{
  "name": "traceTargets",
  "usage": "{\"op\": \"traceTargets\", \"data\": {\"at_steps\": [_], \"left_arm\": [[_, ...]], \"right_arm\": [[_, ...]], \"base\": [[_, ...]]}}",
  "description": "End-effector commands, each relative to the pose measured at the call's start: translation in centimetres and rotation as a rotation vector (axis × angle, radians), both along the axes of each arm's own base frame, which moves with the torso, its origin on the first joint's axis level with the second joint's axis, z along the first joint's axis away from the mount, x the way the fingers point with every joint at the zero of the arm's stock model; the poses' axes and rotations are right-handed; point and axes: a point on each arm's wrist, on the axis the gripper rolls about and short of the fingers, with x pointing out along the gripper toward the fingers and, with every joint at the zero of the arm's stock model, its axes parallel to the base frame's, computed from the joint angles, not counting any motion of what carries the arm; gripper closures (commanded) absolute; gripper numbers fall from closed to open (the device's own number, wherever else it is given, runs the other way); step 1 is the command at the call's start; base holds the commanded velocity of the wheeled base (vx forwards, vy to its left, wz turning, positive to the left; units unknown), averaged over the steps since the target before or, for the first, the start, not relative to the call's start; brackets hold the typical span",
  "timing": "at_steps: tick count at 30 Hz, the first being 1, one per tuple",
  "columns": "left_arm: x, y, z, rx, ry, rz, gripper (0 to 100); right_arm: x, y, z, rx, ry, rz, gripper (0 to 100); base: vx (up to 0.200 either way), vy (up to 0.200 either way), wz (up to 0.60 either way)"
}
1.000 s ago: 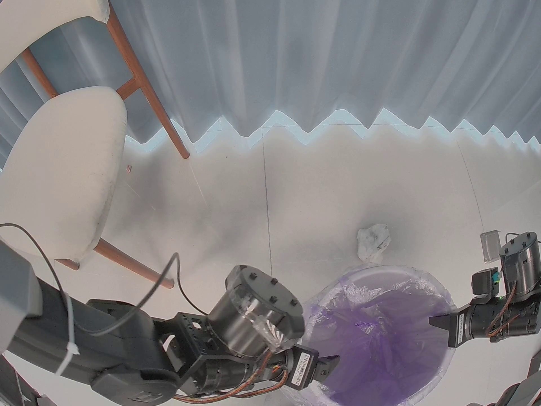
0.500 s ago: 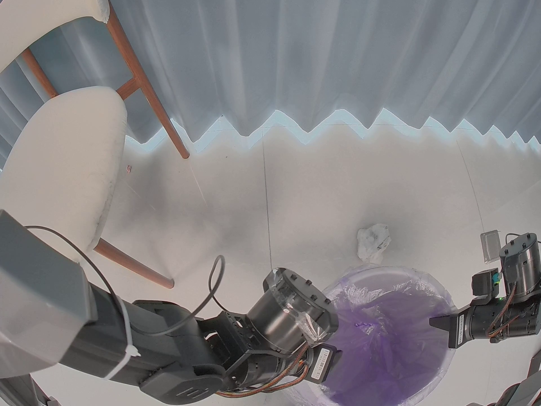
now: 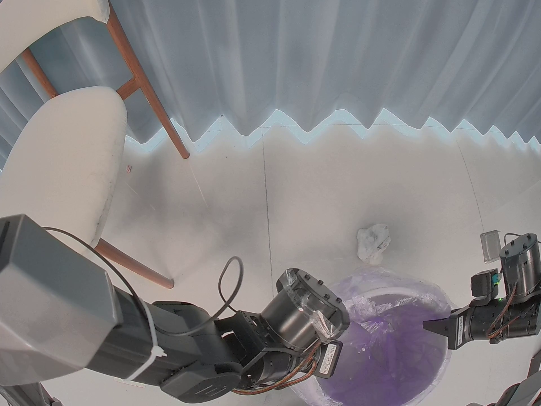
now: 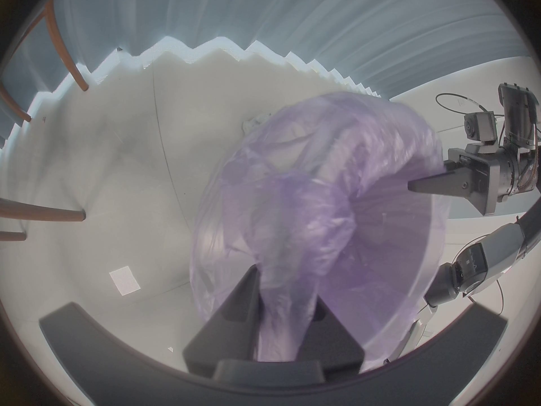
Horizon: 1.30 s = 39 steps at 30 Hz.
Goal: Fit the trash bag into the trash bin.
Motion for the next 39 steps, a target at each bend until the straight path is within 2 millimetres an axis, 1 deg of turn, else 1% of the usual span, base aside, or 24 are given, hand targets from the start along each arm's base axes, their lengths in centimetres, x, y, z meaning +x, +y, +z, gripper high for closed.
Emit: {"op": "traceTargets", "data": {"at_steps": [1,9,10,12,14,19,20,21,23,24,28,29,30,31,32,33,35,36,39], "left_arm": [[0.1,0.0,-0.1,0.006,0.000,0.010,100],[0.5,0.5,-0.4,0.004,0.020,0.052,100],[1.0,0.9,-0.4,0.004,0.022,0.072,100],[1.2,1.4,-0.5,0.011,0.025,0.085,100],[1.5,2.6,-0.7,0.024,0.033,0.114,100],[2.2,6.0,0.4,0.012,0.029,0.186,100],[2.2,6.0,0.4,0.012,0.029,0.186,100],[2.5,7.2,1.3,-0.019,0.018,0.217,100],[2.8,8.1,2.1,-0.052,0.013,0.231,100],[2.9,9.1,2.8,-0.083,0.009,0.246,100],[1.7,12.5,5.0,-0.196,-0.011,0.246,100],[1.3,13.2,5.3,-0.228,-0.015,0.239,100],[1.1,13.4,5.4,-0.243,-0.016,0.233,100],[0.3,14.3,5.4,-0.293,-0.016,0.215,100],[0.2,14.4,5.4,-0.298,-0.015,0.214,100],[-0.8,15.3,4.7,-0.346,0.007,0.207,100],[-0.8,15.3,4.7,-0.346,0.007,0.207,100],[-2.4,16.9,3.1,-0.431,0.017,0.210,100],[-3.3,17.5,2.1,-0.489,-0.016,0.205,100]], "right_arm": [[0.0,-0.1,0.1,0.001,-0.005,-0.012,0],[-0.4,-0.3,-0.2,-0.001,-0.001,-0.015,0],[-0.5,-0.4,-0.1,0.000,-0.008,-0.021,0],[-0.4,-0.5,0.0,0.002,-0.015,-0.033,0],[-0.2,-0.9,0.5,0.014,-0.037,-0.064,0],[-0.2,-1.4,1.9,0.106,-0.117,-0.117,0],[-0.2,-1.4,1.9,0.106,-0.117,-0.117,0],[-0.5,-1.4,2.4,0.177,-0.132,-0.129,0],[-0.8,-1.4,2.5,0.232,-0.119,-0.137,0],[-0.9,-1.3,2.4,0.280,-0.099,-0.146,0],[-0.9,-0.9,2.6,0.399,-0.067,-0.171,0],[-0.7,-0.8,2.6,0.420,-0.073,-0.176,0],[-0.6,-0.8,2.6,0.428,-0.076,-0.177,0],[-0.4,-0.5,2.7,0.452,-0.082,-0.173,0],[-0.4,-0.4,2.7,0.455,-0.082,-0.171,0],[0.0,0.0,2.5,0.478,-0.075,-0.166,0],[0.0,0.0,2.5,0.478,-0.075,-0.166,0],[1.0,0.6,2.5,0.511,-0.095,-0.157,0],[1.5,0.8,2.8,0.541,-0.110,-0.131,0]], "base": [[0.000,0.000,0.00],[0.000,0.000,0.00],[0.000,0.000,0.00],[0.000,0.000,0.00],[0.000,0.000,0.00],[0.000,0.000,0.00],[0.000,0.000,0.00],[0.000,0.000,0.00],[0.000,0.000,0.00],[0.000,0.000,0.00],[0.000,0.000,0.00],[0.000,0.000,0.00],[0.000,0.000,0.00],[0.000,0.000,0.00],[0.000,0.000,0.00],[0.000,0.000,0.00],[0.000,0.000,0.00],[0.000,0.000,0.00],[0.000,0.000,0.00]]}}
